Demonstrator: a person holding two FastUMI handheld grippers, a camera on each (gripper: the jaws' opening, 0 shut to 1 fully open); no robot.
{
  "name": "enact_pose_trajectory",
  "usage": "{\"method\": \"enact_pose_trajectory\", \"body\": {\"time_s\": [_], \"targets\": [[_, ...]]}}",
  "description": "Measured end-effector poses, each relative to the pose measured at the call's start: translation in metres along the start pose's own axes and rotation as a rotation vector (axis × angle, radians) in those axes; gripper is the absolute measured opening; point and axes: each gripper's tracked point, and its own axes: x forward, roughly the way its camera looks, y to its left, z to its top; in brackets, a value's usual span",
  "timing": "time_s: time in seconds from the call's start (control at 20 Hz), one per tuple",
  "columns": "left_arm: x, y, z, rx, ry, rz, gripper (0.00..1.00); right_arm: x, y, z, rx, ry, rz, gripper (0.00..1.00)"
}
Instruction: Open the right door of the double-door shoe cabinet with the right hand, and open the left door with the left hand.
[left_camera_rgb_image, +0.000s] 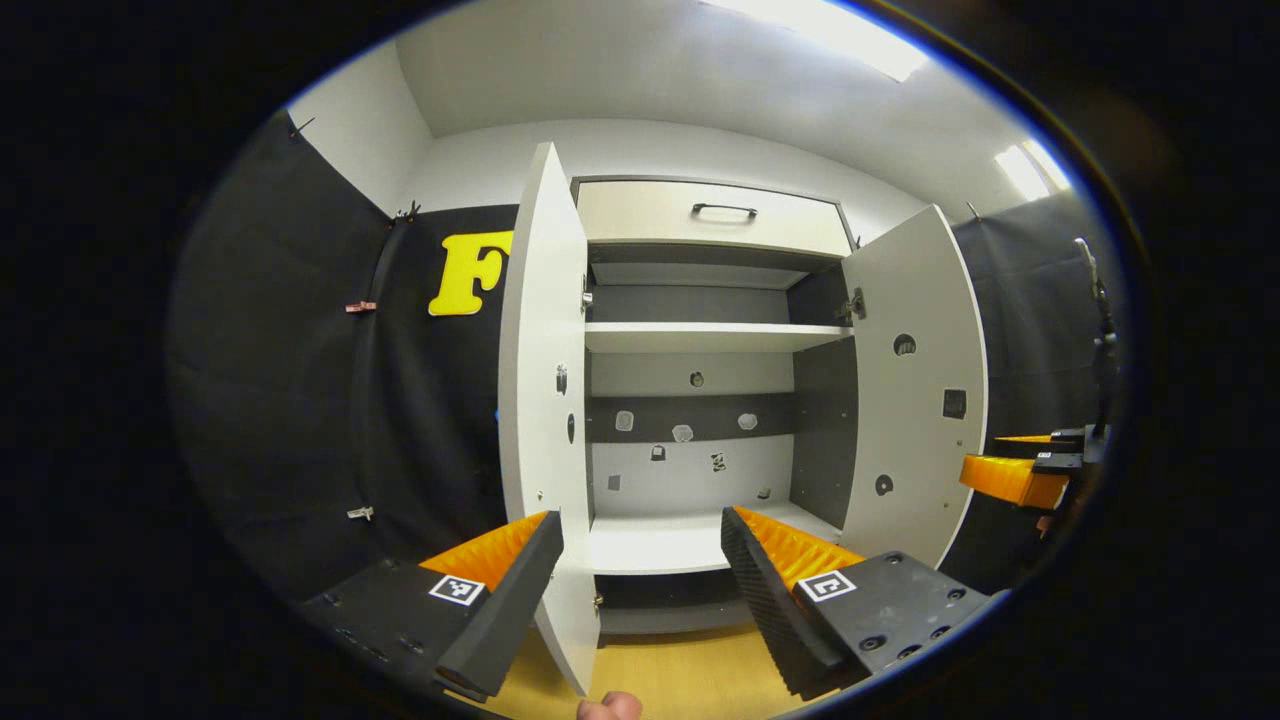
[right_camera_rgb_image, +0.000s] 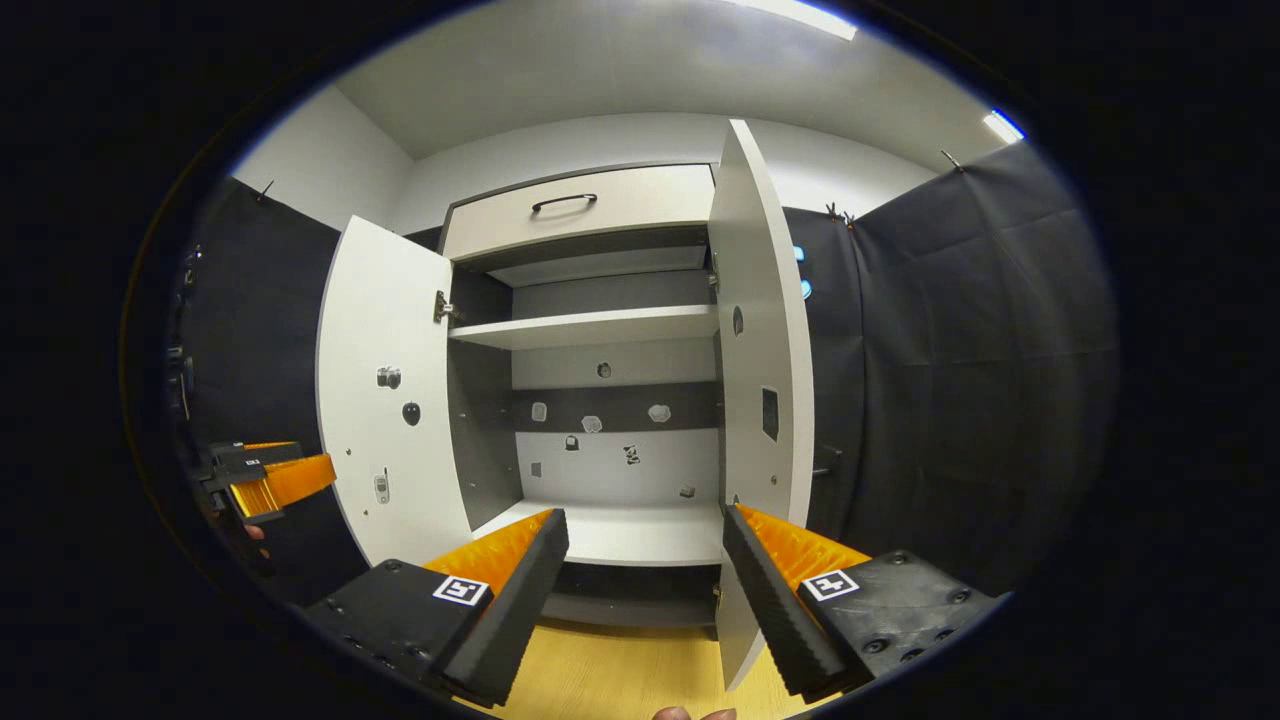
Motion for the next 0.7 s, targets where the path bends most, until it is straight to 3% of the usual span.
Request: {"method": "enact_pose_trajectory", "body": {"time_s": [0.2,0.7], "targets": [[0.003,-0.012,-0.007,-0.032,0.025,0.000,0.98,0.001,0.005,-0.002,0.003,0.007,0.013,0.98],[0.006,-0.022,-0.011,0.007,0.040,-0.013,0.98,0.004,0.007,-0.006,0.001,0.020,0.021,0.98]]}}
